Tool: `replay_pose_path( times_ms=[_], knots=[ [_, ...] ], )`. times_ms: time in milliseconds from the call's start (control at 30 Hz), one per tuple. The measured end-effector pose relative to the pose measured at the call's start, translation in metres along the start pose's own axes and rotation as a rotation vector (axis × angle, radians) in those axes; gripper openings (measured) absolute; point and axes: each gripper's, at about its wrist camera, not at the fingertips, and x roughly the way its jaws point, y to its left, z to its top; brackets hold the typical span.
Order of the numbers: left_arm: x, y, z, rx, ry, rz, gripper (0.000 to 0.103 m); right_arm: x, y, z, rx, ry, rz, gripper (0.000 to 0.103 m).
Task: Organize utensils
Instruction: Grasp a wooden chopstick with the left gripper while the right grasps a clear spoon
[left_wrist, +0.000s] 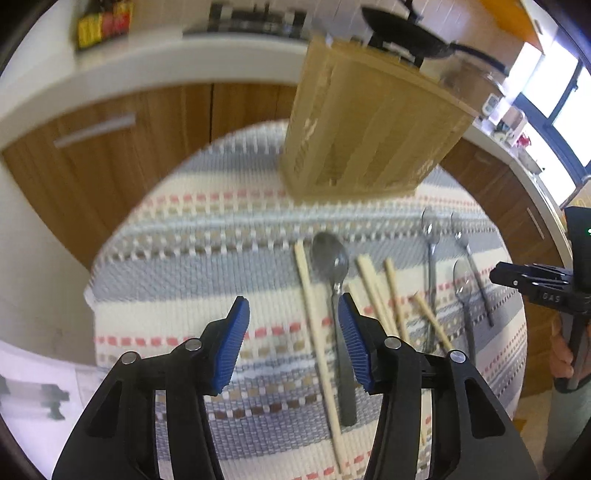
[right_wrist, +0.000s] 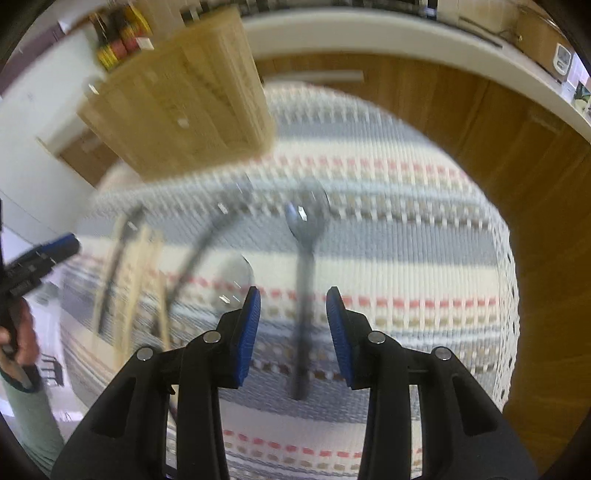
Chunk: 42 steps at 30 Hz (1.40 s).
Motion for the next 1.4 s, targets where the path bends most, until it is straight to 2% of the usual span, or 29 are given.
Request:
replay_pose_path(
  times_ms=[67,200,300,367,433,600,667,700,800,933,1033,1300,1400],
  knots=[
    [0.009,0.001,0.001,0.005,0.038,0.002,0.04,0.01,-0.003,0.0,0.01,0.036,-0.008,0.034],
    [0.024,-0.006,0.003,0.04,0.088,-0.007,0.04,0.02,-0.006,0.002,0.008,0.07,-0.025,0.031],
    [0.037,-0.019,0.005,0.097,0.146,0.061,0.037,0.022,-0.006,0.007,0.002,0.081,-0.026,0.03],
    [0.042,-0.03,0.005,0.163,0.168,0.106,0.038,0.024,-0.005,0.011,-0.002,0.087,-0.03,0.03],
    [0.045,-0.035,0.007,0.182,0.182,0.14,0.037,0.028,-0.002,0.022,-0.009,0.092,-0.045,0.03],
    [0.054,-0.042,0.018,0.212,0.203,0.173,0.037,0.037,0.006,0.043,-0.022,0.107,-0.079,0.03],
    [0.056,-0.042,0.021,0.218,0.209,0.182,0.034,0.038,0.009,0.047,-0.039,0.116,-0.099,0.015],
    [0.057,-0.043,0.023,0.223,0.21,0.188,0.027,0.039,0.011,0.049,-0.046,0.12,-0.1,0.011],
    [0.059,-0.046,0.026,0.234,0.204,0.207,0.007,0.039,0.015,0.049,-0.064,0.121,-0.089,0.01],
    [0.059,-0.048,0.025,0.232,0.178,0.229,0.004,0.035,0.02,0.049,-0.081,0.094,-0.056,0.01],
    [0.047,-0.046,0.024,0.21,0.117,0.196,0.004,0.023,0.026,0.048,-0.103,0.052,-0.034,0.01],
    [-0.023,-0.047,0.034,0.185,-0.083,0.117,0.004,-0.036,0.043,0.06,-0.169,-0.121,0.011,0.01],
    [-0.054,-0.062,0.041,0.192,-0.173,0.139,0.004,-0.066,0.054,0.068,-0.202,-0.212,0.022,0.01]
  ],
)
